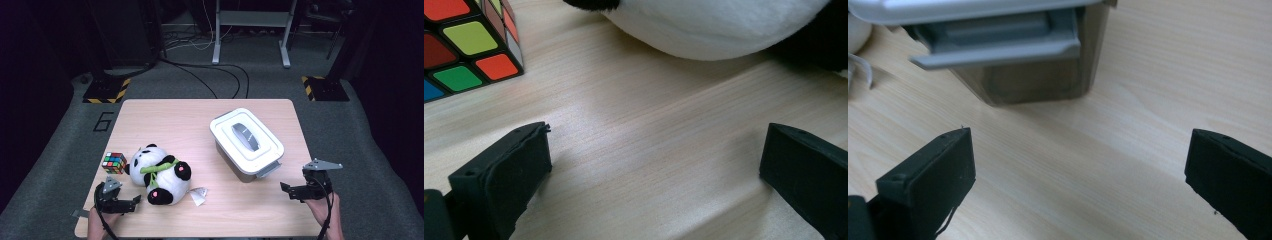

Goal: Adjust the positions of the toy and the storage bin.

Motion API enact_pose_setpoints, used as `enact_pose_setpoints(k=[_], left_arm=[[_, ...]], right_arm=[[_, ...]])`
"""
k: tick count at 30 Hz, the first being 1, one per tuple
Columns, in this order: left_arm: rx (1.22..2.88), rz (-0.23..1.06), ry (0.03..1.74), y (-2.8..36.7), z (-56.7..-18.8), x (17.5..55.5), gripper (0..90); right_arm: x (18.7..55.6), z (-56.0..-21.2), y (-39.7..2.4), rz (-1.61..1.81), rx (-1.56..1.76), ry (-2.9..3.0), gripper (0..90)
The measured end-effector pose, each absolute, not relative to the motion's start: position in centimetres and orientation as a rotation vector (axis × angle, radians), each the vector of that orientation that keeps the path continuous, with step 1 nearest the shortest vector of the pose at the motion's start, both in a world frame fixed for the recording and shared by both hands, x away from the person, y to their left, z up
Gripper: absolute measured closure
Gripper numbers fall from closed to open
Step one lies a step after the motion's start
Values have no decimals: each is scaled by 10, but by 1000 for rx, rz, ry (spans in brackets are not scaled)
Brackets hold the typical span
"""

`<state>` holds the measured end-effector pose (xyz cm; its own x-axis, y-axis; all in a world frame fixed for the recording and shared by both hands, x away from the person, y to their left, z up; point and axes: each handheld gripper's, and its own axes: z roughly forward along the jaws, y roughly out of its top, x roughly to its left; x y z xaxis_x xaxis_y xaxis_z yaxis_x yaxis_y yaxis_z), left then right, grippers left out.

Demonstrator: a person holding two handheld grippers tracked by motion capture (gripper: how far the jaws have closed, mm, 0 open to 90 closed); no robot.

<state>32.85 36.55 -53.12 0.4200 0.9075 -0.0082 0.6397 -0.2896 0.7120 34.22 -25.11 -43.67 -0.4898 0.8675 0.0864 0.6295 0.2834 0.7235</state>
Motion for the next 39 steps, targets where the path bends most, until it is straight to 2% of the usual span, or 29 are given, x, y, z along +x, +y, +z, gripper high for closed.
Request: enact_pose_setpoints(k=[11, 19, 25, 30, 35, 39], left_arm=[[2033, 536, 1305, 365, -531, 329, 0], [2033, 536, 1305, 366, -531, 328, 0], [2033, 536, 1305, 366, -531, 328, 0], [2034, 535, 1305, 366, -531, 328, 0], [2033, 536, 1305, 366, -531, 328, 0], [2033, 536, 1305, 366, -531, 328, 0]], right_arm=[[352, -395, -225, 1068, 1233, 2262, 0], [385, -372, -183, 1051, 1129, 2304, 8], [416, -372, -152, 1025, 1089, 2321, 181], [434, -378, -130, 955, 1074, 2315, 399], [444, -382, -126, 921, 1078, 2314, 635], [447, -387, -126, 934, 1104, 2310, 665]])
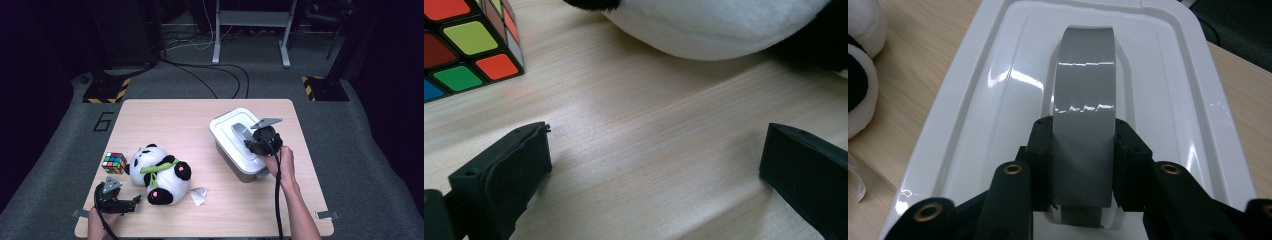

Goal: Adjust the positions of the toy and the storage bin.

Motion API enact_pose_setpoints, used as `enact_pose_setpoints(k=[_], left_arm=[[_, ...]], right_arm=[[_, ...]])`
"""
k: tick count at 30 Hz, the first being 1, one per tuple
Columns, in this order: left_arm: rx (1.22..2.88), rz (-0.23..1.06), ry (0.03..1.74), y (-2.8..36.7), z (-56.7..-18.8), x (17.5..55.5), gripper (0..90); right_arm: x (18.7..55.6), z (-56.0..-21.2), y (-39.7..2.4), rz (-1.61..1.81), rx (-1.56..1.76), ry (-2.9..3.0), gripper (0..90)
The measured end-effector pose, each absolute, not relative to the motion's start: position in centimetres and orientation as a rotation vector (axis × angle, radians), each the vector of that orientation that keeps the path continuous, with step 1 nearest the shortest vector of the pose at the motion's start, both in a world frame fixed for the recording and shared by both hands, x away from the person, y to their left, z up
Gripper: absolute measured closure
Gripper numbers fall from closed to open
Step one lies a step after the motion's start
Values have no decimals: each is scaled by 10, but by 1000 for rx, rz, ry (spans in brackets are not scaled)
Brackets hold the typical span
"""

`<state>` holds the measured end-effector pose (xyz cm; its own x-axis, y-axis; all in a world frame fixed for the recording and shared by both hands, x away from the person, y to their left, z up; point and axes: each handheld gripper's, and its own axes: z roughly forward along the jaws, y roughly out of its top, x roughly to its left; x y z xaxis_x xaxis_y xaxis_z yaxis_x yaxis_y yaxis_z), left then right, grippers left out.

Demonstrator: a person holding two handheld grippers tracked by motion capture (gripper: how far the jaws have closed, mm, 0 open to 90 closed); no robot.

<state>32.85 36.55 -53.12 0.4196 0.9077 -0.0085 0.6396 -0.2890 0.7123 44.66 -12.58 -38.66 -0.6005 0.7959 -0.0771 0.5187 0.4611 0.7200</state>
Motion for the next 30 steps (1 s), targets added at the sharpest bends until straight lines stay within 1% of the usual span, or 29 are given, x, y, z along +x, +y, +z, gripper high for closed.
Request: enact_pose_setpoints(k=[19, 30], left_arm=[[2033, 536, 1305, 366, -531, 328, 0], [2033, 536, 1305, 366, -531, 328, 0]], right_arm=[[459, -387, -120, 1026, 1102, 2380, 672], [467, -387, -96, 1066, 1025, 2455, 673]])
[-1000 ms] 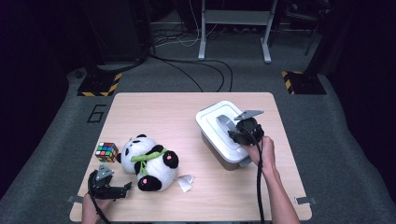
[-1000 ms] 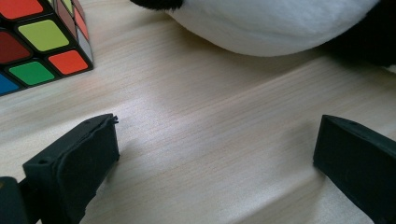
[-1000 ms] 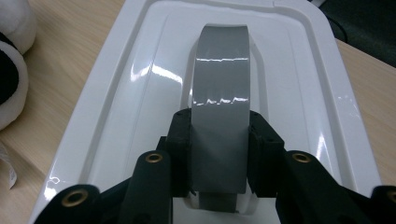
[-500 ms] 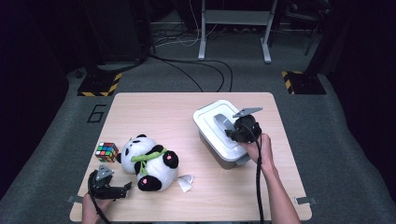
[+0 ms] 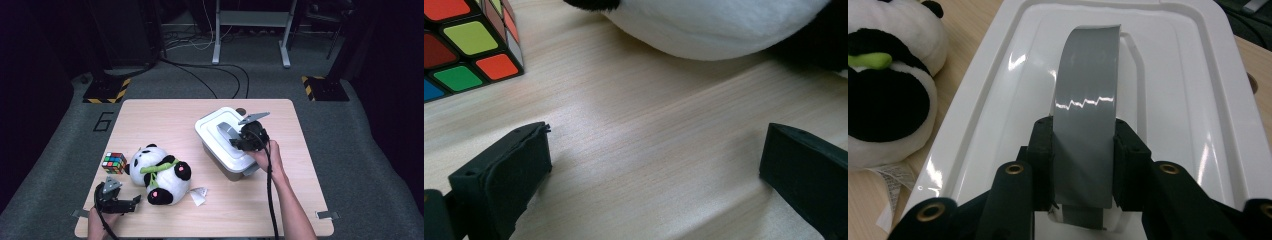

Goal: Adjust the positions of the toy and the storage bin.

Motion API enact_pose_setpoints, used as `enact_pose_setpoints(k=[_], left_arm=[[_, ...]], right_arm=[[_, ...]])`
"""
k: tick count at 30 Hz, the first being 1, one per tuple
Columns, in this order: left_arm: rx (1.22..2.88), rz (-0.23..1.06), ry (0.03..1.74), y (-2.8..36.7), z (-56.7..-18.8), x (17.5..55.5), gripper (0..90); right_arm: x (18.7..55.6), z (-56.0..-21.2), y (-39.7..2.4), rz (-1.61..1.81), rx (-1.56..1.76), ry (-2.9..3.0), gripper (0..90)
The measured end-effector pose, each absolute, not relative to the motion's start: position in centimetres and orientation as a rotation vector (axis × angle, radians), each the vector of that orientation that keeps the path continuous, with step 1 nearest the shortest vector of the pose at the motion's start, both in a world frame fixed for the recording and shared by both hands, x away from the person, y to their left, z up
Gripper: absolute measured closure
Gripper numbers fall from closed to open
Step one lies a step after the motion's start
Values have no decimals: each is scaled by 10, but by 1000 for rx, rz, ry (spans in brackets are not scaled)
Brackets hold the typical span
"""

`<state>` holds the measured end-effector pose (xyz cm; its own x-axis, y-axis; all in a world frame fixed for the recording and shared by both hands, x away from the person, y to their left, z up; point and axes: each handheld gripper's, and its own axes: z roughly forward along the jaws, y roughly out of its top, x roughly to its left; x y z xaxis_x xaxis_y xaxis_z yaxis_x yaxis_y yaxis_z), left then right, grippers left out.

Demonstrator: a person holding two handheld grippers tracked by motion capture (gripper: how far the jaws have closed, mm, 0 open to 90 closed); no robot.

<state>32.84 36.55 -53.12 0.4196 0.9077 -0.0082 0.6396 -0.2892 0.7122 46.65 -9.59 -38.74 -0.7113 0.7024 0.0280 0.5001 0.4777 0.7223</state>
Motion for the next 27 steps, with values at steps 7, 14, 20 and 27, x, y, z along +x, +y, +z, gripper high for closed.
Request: enact_pose_setpoints(k=[7, 14, 20, 27], left_arm=[[2033, 536, 1305, 366, -531, 328, 0], [2033, 536, 1305, 366, -531, 328, 0], [2033, 536, 1306, 366, -531, 328, 0], [2030, 537, 1310, 365, -531, 328, 1]], right_arm=[[470, -388, -77, 1092, 972, 2493, 673], [471, -389, -66, 1117, 957, 2519, 674], [472, -389, -52, 1129, 922, 2540, 674], [475, -389, -39, 1143, 888, 2559, 674]])
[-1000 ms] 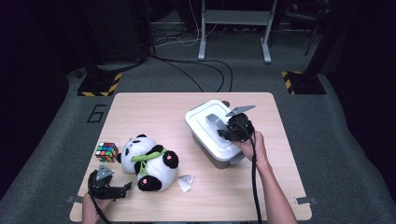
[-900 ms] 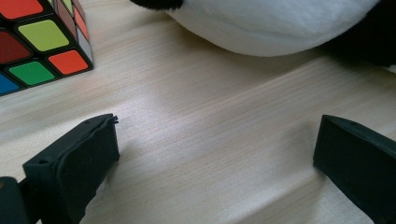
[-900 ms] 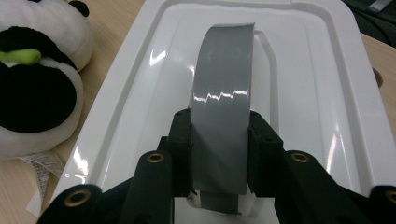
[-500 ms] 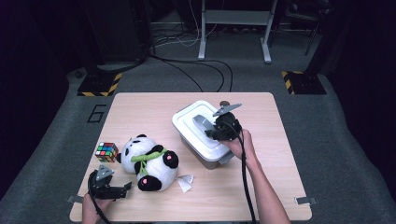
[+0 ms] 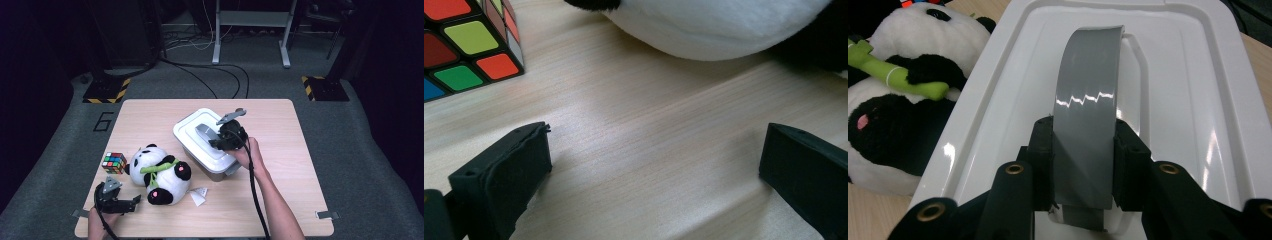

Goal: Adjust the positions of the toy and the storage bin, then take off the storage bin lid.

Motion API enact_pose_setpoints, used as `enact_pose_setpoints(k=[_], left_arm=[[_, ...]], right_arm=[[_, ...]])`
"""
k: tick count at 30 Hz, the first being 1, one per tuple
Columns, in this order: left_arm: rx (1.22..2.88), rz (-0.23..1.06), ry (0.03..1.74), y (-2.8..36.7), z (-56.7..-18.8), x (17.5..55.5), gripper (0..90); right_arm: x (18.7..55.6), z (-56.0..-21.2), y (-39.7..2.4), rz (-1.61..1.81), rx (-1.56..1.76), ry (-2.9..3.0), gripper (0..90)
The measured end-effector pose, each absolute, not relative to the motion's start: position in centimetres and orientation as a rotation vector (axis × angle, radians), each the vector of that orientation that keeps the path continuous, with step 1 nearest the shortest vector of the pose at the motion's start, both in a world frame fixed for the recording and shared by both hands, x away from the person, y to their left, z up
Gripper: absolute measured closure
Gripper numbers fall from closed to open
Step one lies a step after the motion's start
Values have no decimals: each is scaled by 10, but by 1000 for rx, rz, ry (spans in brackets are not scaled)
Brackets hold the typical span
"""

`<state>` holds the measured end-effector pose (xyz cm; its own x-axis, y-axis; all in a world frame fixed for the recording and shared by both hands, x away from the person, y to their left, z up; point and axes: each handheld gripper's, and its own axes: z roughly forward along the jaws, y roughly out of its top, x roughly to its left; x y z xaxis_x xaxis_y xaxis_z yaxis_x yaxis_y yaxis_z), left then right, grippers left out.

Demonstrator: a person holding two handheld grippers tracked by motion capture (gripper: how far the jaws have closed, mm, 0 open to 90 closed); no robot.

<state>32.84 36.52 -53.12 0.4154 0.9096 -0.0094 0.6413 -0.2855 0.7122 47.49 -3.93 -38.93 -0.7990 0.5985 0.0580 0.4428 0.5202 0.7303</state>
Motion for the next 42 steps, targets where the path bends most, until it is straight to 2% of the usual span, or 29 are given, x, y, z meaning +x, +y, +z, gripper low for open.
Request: enact_pose_setpoints(k=[26, 42], left_arm=[[2011, 551, 1314, 365, -532, 329, 4], [2017, 542, 1324, 365, -532, 329, 4]], right_arm=[[472, -386, -31, 1118, 875, 2518, 673], [461, -361, -42, 1180, 882, 2445, 672]])
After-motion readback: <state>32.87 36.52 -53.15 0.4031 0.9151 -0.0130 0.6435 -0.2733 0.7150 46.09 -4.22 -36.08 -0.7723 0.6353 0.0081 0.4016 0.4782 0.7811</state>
